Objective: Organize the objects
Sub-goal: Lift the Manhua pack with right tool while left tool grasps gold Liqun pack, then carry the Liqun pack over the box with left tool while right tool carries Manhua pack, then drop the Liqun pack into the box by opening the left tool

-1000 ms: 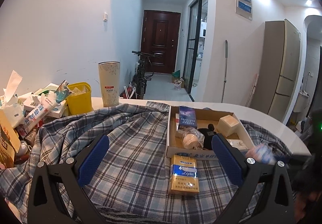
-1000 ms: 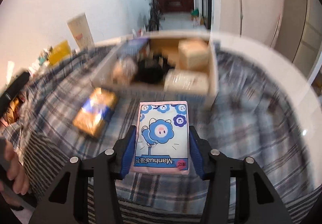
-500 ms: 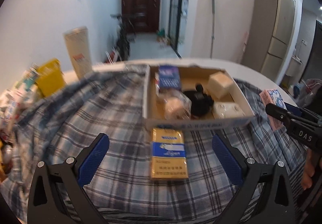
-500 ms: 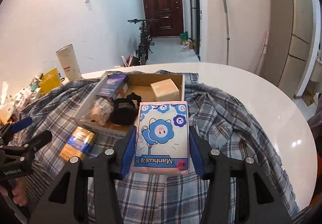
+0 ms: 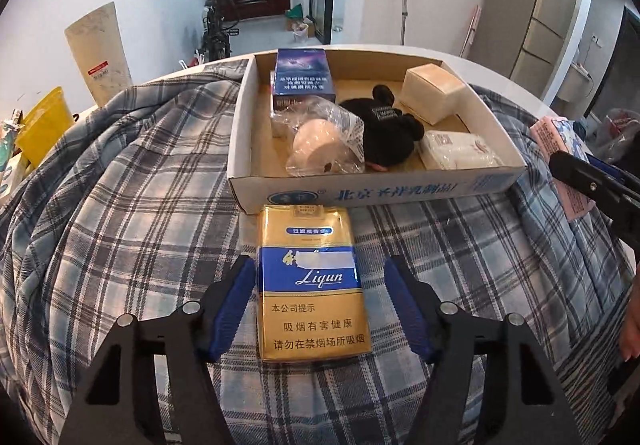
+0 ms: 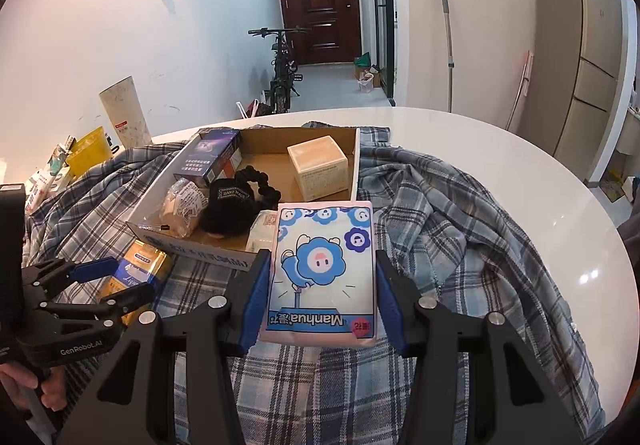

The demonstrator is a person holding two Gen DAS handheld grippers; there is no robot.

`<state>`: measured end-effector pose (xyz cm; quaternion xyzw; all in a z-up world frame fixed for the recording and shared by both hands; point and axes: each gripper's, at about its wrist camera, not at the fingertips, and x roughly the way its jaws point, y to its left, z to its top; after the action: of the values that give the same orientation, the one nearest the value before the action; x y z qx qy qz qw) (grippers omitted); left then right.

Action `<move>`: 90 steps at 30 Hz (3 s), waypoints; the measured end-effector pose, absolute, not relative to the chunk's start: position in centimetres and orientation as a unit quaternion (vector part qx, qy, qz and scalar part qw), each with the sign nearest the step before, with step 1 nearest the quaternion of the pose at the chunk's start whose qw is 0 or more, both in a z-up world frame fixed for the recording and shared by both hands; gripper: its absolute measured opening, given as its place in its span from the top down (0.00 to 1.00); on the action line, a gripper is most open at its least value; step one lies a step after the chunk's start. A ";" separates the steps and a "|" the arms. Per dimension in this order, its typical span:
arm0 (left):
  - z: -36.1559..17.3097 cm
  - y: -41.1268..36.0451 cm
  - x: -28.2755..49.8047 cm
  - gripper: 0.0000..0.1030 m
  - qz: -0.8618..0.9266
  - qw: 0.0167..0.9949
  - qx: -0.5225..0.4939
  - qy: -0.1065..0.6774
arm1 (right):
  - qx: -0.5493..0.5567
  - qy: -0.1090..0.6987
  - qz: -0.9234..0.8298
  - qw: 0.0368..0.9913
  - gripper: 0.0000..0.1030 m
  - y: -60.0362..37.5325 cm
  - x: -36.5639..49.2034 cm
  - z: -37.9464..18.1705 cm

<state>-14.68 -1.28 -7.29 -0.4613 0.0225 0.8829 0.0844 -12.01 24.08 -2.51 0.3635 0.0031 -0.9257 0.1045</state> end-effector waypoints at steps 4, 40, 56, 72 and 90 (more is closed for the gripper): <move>-8.4 -1.6 -15.3 0.44 0.871 0.075 -0.485 0.016 | 0.364 0.005 -0.925 0.110 0.53 23.9 -11.9 -2.6; 0.9 -0.8 -14.8 0.46 0.916 0.083 -0.393 0.002 | 0.344 -0.068 -0.933 0.086 0.53 27.6 -13.4 -0.1; 0.6 3.6 -27.6 0.46 0.902 0.117 -0.413 -0.046 | 0.312 -0.039 -0.948 0.049 0.53 25.3 -22.0 2.6; -4.9 6.0 -31.4 0.23 0.879 0.113 -0.460 -0.061 | 0.342 -0.054 -0.937 0.050 0.53 27.6 -23.2 0.2; 2.7 -1.0 -21.0 0.09 0.955 0.071 -0.285 -0.041 | 0.366 -0.071 -0.923 0.098 0.53 25.3 -22.2 1.3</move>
<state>-20.99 -1.02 2.74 -0.2852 -0.0408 0.9550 0.0707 -22.24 25.33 1.26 0.3657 -0.0712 -0.9229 0.0975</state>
